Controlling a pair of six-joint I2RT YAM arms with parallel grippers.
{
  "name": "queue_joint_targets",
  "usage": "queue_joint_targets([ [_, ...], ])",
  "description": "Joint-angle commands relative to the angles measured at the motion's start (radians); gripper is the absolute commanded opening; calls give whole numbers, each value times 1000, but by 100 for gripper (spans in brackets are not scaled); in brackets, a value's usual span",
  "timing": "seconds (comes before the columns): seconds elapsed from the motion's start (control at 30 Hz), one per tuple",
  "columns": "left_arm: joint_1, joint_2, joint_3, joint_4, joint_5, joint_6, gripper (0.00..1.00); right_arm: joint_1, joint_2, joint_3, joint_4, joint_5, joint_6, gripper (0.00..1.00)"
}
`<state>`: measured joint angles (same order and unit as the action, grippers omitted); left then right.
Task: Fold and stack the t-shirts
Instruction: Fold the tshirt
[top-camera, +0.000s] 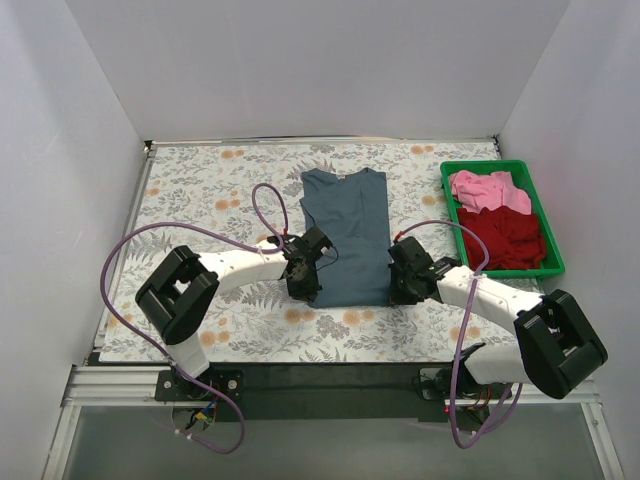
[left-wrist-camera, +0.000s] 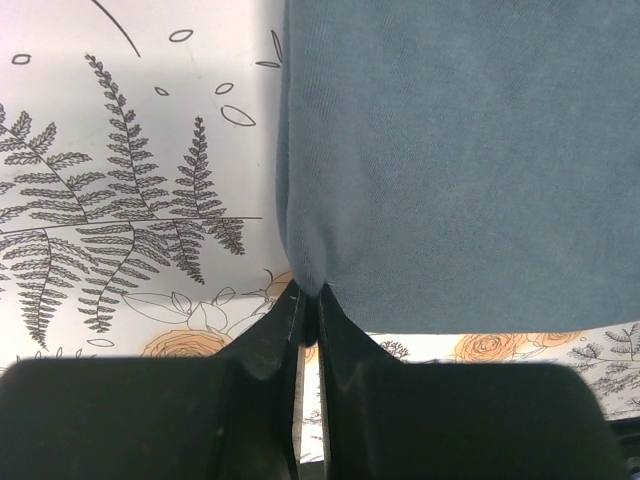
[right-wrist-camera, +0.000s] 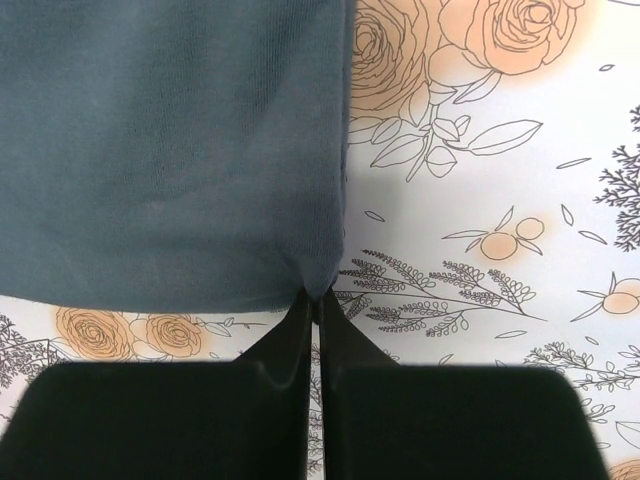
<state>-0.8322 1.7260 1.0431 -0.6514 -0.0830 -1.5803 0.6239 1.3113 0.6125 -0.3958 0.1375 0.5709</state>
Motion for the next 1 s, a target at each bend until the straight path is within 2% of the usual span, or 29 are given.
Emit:
queue_joint_targets([
  [0.0,10,-34,-15,-53,-3,28,0,0,78,-68,-94,30,-43,1],
  [0.1,12,-49,-20,-83,18,66,0,2,51,-54,-113,-27,-88,1],
  [0.23,7,-165,-101,-157,81,108,0,36,-29,-46,-219,-130,-129,1],
  [0.27,7,-193,-124,-166,148,111,0,58,-73,-46,-268,-165,-132,1],
  [0.37,-7,-299,-207,-194,227,100,0,105,-162,-39,-374,-242,-114,1],
  [0.5,-57,-396,-261,-229,368,85,0,206,-256,-7,-521,-276,-59,1],
  [0.7,-91,-483,-207,-332,384,48,0,227,-340,163,-721,-242,-31,1],
  [0.77,-90,-488,-133,-358,393,54,0,227,-313,258,-797,-188,-40,1],
  [0.83,-87,-459,-63,-411,340,55,0,227,-270,320,-866,-142,-48,1],
  [0.87,-82,-450,2,-422,322,54,0,226,-255,385,-882,-103,-55,1],
  [0.97,-33,-433,58,-435,295,65,0,212,-205,492,-914,-46,-84,1],
])
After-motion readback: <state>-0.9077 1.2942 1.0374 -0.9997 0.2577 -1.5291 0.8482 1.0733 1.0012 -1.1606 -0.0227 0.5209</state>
